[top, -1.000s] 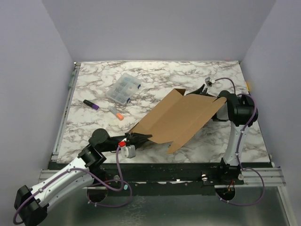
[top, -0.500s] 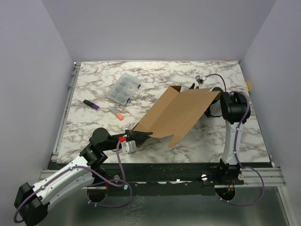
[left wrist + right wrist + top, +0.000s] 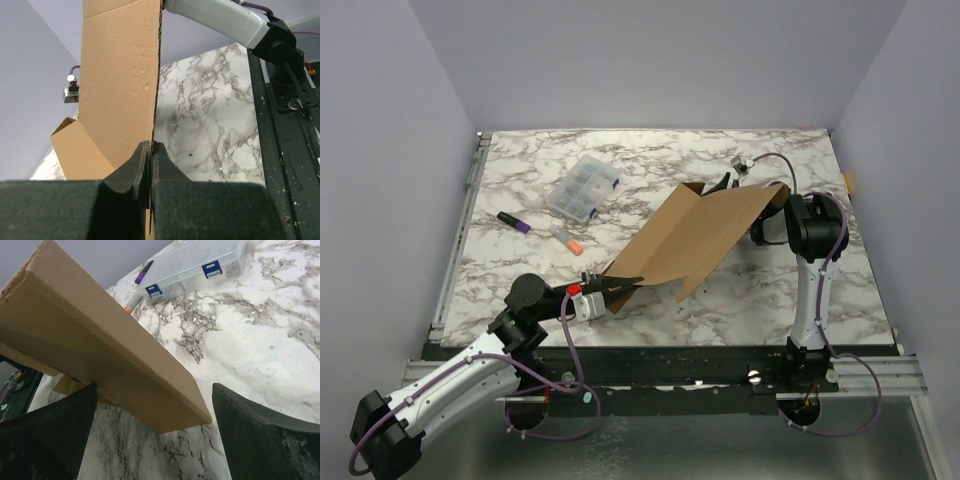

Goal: Fold the paper box
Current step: Fold the paper box at the center of the board.

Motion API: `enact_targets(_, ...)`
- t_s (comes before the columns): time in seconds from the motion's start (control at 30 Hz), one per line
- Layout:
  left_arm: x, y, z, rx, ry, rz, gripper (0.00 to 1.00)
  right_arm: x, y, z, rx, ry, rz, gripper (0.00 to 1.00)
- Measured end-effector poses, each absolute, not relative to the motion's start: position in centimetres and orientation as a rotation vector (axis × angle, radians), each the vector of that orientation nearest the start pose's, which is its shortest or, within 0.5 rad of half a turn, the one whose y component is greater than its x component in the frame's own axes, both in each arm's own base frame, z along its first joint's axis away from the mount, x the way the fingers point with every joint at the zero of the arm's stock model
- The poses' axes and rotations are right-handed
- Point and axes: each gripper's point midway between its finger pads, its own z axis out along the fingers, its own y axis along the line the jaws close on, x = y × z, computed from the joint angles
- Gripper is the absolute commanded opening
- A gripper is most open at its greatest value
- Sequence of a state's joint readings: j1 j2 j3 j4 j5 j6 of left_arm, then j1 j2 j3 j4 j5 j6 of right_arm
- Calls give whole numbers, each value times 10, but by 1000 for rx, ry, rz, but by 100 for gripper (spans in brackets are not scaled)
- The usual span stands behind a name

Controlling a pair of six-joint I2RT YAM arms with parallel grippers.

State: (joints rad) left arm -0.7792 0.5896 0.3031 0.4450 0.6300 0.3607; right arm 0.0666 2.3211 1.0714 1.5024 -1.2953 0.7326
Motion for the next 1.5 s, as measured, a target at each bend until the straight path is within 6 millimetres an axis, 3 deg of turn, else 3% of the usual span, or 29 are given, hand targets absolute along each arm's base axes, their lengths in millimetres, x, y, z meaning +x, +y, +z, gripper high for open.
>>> enact_targets(0.77,146,-254,260,1081,953,-787,0,427,196,91,-765,1504,1419,100)
enact_targets(0.9,147,-253,262,1065,966,-792,0,432,197,99,-809,1479,1422,100)
enact_targets(1.07,148,-252,271,1045,964,-798,0,441,204,109,-900,1435,1433,100)
enact_targets(1.3,151,-250,271,1027,981,-797,0,428,224,102,-976,1441,1505,99)
enact_targets(1.5,153,-251,271,1016,994,-806,0,419,229,97,-1017,1452,1545,94)
